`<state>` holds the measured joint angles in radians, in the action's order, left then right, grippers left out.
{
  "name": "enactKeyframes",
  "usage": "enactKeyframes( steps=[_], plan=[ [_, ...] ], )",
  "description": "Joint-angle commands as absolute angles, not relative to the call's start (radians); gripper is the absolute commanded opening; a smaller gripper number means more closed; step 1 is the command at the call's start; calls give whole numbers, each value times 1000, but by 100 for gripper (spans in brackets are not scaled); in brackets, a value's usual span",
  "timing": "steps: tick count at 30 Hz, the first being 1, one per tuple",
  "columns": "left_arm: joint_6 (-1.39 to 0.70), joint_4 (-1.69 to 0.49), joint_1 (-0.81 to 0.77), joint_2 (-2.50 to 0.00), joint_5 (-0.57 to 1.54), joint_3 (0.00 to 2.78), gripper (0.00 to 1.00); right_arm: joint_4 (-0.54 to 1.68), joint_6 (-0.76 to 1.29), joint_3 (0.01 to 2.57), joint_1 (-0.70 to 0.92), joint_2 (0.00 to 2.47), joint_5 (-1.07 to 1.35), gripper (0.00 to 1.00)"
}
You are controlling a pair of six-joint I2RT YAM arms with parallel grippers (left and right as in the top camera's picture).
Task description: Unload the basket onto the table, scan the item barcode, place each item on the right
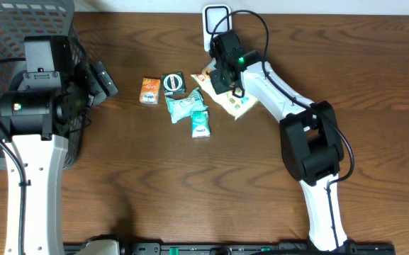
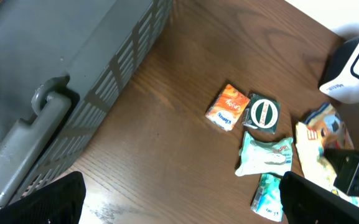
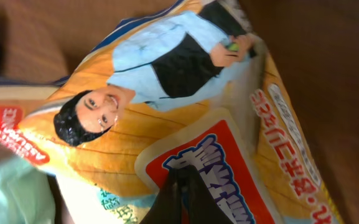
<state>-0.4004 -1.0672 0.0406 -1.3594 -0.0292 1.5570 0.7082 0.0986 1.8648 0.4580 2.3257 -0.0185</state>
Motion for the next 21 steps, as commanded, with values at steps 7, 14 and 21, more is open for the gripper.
enactKeyframes(
  steps=[7,14,21],
  plan=[
    [-409,-1069,46,-1354,-35,1557,98,883,104,1848,475,2148,-24,1],
    [-410,-1069,46,-1354,-35,1557,98,1042,104,1848,468,2025,-44,1],
    [-409,-1069,46,-1354,-35,1557,98,1092,104,1796,467,2088,-104,1]
  ],
)
